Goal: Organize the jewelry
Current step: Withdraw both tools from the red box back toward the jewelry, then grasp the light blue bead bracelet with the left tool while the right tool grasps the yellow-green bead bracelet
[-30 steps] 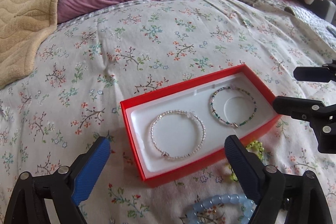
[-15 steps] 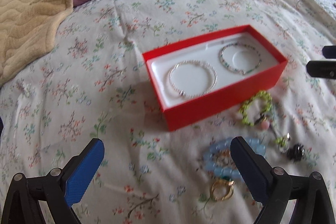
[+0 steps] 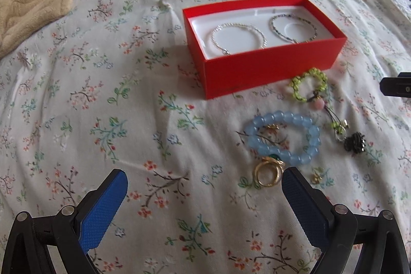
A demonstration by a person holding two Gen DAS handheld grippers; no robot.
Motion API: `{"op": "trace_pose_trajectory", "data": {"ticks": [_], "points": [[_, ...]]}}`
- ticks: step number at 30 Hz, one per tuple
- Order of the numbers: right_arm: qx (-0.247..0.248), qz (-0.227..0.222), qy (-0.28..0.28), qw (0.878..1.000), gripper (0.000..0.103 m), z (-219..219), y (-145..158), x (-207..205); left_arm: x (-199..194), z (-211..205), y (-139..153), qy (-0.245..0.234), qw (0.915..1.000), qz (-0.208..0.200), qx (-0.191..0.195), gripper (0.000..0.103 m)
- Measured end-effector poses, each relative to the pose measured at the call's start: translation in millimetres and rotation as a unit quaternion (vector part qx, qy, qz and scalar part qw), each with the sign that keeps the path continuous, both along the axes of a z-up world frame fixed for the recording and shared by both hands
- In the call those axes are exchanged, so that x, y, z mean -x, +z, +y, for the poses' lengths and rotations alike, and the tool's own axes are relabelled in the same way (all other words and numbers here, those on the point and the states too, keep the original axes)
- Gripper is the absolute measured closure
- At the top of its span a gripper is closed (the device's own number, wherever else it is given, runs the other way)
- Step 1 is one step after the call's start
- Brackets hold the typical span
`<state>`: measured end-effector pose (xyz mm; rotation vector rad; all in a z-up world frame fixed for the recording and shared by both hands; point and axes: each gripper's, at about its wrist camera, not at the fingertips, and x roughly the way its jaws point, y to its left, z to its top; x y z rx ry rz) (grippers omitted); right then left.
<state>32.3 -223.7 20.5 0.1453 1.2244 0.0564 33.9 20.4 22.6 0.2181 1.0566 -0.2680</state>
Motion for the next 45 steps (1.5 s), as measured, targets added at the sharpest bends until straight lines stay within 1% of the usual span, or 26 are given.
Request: {"op": "trace_pose_trajectory", "data": {"ticks": [4,9,13,15,17,19,22,24,25,28,30,32,35,36,39,42,44,45], "points": [[0.002,0.006,0.007,1.000,0.031,3.5,-3.4,2.7,3.5,-8.9,-8.1,-0.018,0.9998,0.008,0.008,0.004],[0.008,0.014,0.016,1.000,0.031,7.3,-8.3,2.2,7.7,-24.5,-17.1,-0.054,0.9984,0.013,0.005,0.004],[0.010,0.018,0.019,1.000,0.031,9.4,-11.4,0.2,9.9,-36.6,-22.0,-0.081,0.9966,0.011,0.003,0.004],[0.011,0.019,0.023,0.999,0.031,11.3,-12.5,-1.0,9.1,-40.6,-23.1,-0.091,0.9958,0.010,0.008,0.005],[0.012,0.021,0.026,0.999,0.031,13.4,-13.9,-2.2,6.0,-42.5,-23.3,-0.096,0.9948,0.015,0.031,0.007],[0.014,0.022,0.028,0.999,0.031,15.4,-15.4,-3.4,0.0,-40.1,-22.8,-0.090,0.9941,0.022,0.058,0.011],[0.013,0.023,0.028,0.999,0.031,17.2,-16.6,-5.2,-11.5,-32.3,-21.6,-0.066,0.9925,0.033,0.097,0.020],[0.013,0.023,0.027,0.999,0.031,17.8,-16.8,-7.2,-19.2,-27.5,-22.7,-0.048,0.9905,0.045,0.120,0.021],[0.012,0.023,0.027,0.999,0.031,17.9,-17.0,-8.5,-21.8,-27.6,-23.7,-0.044,0.9902,0.047,0.124,0.021],[0.013,0.023,0.024,0.999,0.031,18.0,-18.7,-12.5,-26.2,-32.9,-27.2,-0.040,0.9930,0.041,0.103,0.022],[0.013,0.024,0.021,0.999,0.031,17.6,-20.2,-15.4,-28.9,-36.7,-31.5,-0.043,0.9941,0.042,0.091,0.026],[0.011,0.024,0.017,0.999,0.031,17.1,-21.9,-18.8,-31.9,-38.9,-38.1,-0.046,0.9945,0.050,0.080,0.034],[0.005,0.028,0.011,1.000,0.031,16.0,-25.2,-24.9,-31.3,-44.2,-45.5,-0.050,0.9958,0.053,0.055,0.039],[0.002,0.030,0.009,1.000,0.031,15.4,-26.8,-26.9,-30.2,-46.1,-46.2,-0.052,0.9960,0.053,0.051,0.039],[-0.005,0.036,0.003,0.999,0.031,14.3,-31.5,-32.5,-27.0,-51.2,-48.4,-0.059,0.9961,0.054,0.038,0.045],[-0.008,0.040,-0.001,0.999,0.031,14.0,-34.9,-37.4,-25.4,-51.5,-48.6,-0.064,0.9960,0.054,0.032,0.056],[-0.010,0.041,-0.001,0.999,0.031,14.4,-36.1,-39.1,-24.8,-47.6,-48.3,-0.061,0.9956,0.060,0.038,0.068],[-0.011,0.041,-0.001,0.999,0.031,14.7,-36.5,-39.9,-24.3,-45.1,-48.2,-0.060,0.9955,0.062,0.041,0.072]]}}
